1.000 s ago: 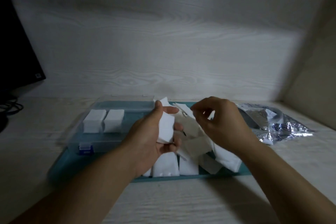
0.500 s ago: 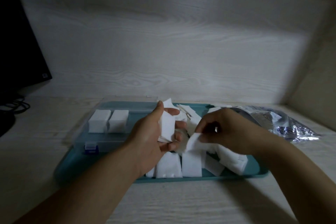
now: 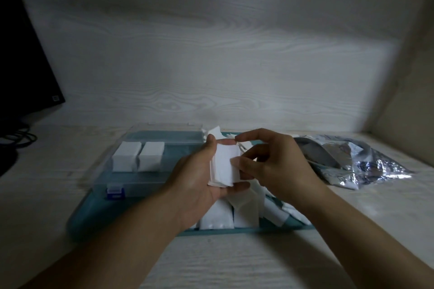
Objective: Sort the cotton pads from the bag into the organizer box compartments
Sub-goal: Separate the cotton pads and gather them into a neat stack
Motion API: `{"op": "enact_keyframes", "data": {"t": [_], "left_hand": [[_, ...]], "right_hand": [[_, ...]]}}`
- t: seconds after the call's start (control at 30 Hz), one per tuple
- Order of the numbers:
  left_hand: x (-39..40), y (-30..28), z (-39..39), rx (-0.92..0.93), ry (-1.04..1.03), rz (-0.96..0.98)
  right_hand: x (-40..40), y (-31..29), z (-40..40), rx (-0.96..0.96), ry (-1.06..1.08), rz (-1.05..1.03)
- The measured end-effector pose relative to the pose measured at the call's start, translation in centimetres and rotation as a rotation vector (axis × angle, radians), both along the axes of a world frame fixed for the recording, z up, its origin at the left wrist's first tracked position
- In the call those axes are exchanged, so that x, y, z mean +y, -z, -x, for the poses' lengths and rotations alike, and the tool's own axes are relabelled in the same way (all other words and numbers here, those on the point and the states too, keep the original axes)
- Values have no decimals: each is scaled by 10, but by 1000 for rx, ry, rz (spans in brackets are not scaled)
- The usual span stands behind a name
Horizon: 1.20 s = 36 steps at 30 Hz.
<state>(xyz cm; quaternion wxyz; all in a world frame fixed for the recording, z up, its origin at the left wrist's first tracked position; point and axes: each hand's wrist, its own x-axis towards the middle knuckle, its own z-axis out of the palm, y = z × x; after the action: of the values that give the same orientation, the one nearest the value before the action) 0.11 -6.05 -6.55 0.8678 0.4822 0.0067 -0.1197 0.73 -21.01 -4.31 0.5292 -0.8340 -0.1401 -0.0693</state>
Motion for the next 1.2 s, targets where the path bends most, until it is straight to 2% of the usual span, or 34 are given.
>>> {"op": "enact_keyframes", "data": {"t": [0.2,0.3,0.37,0.47,0.83,1.03,1.2], "left_hand": [[0,1,-2,-24,-40,-12],[1,1,-3,-44,-42,-17],[0,2,-2,-58,-31,-19],[-1,3,-2,-60,-17,-19],[-4,3,-1,-185,-51,3],[-3,-1,-1,-51,38,107],[-2,-2,2,-92,44,104]], "right_hand": [[-1,3,3,-263,43,377],[-8,-2,3,-349,-74,344],[-11,-1,5,-321,-204,371],[-5,4,8,-265,-284,374],[2,6,8,-272,-236,290],[0,6,5,-210,-245,208],[-2,4,6,-213,-264,258]]}}
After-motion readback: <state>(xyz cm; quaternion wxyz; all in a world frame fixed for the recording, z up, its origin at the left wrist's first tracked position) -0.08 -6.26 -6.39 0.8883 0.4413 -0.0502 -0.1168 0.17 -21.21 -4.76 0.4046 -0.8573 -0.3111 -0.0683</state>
